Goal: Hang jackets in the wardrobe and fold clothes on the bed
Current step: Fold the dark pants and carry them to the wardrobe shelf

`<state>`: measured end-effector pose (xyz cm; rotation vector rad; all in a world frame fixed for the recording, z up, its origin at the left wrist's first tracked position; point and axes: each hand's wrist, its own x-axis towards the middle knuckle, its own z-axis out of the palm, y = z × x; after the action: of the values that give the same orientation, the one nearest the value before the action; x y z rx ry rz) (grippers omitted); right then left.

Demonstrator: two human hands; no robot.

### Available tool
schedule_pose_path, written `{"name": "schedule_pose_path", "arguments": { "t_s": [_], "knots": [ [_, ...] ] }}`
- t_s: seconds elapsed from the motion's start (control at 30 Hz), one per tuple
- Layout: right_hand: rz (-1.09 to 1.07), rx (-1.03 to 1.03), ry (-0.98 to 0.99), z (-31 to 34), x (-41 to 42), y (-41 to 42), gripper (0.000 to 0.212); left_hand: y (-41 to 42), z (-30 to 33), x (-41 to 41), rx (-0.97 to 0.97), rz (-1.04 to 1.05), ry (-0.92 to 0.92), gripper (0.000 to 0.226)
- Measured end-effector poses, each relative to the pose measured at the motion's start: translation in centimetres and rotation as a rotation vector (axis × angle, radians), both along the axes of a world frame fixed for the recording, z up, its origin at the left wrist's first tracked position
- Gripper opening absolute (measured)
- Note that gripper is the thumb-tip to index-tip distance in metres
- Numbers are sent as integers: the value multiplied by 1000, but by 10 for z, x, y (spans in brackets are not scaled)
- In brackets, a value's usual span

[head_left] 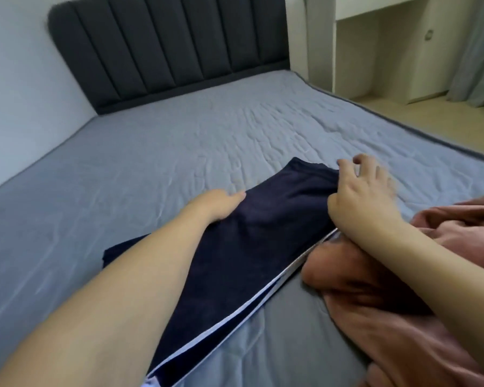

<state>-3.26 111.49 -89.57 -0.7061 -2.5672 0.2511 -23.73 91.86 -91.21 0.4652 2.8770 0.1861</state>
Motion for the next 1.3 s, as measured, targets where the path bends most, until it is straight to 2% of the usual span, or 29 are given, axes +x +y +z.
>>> {"name": "schedule_pose_path", "arguments": {
  "t_s": [0.07,0.13,0.2,0.27,0.3,0.37,0.5,0.63,0.73,0.8,0.9,0.97,1.03,1.13,1.23,1.3],
  "knots": [
    [274,238,-29,14,14,-45,41,-78,8,6,107,135,-191,76],
    [588,336,-108,12,37,-101,38,-143,9,19,328,221,-363,54],
    [879,358,-231,-2,68,-162,49,-184,5,32,390,236,-304,37],
    [1008,407,-354,-19,89,-206,69,-205,-2,44,425,243,-205,25],
    [999,426,-394,-23,92,-221,74,-212,-4,51,477,252,-183,20],
    [906,447,-372,-22,91,-242,66,-226,-3,66,605,266,-178,17],
    [781,525,-335,-9,96,-278,26,-269,3,92,776,343,-259,22],
    [881,379,-197,-5,112,-324,17,-330,6,116,868,513,-275,23],
    [978,317,-62,0,123,-356,16,-369,-10,138,1074,705,-269,16],
    [1029,305,-123,-9,129,-371,16,-381,-25,156,1185,771,-278,12],
    [955,303,-385,-23,137,-371,33,-389,-30,174,1170,658,-313,7],
    [903,399,-472,-26,140,-367,41,-394,-23,181,1100,549,-423,9],
    [868,391,-465,-24,136,-363,37,-395,-19,186,985,478,-481,24],
    [911,428,-441,-16,133,-360,26,-388,-14,189,956,556,-341,25],
    [984,478,-441,-12,136,-356,23,-379,-9,182,1100,684,-144,16],
    [979,432,-442,-13,139,-354,23,-370,-12,182,1185,753,-125,13]
  ]
}}
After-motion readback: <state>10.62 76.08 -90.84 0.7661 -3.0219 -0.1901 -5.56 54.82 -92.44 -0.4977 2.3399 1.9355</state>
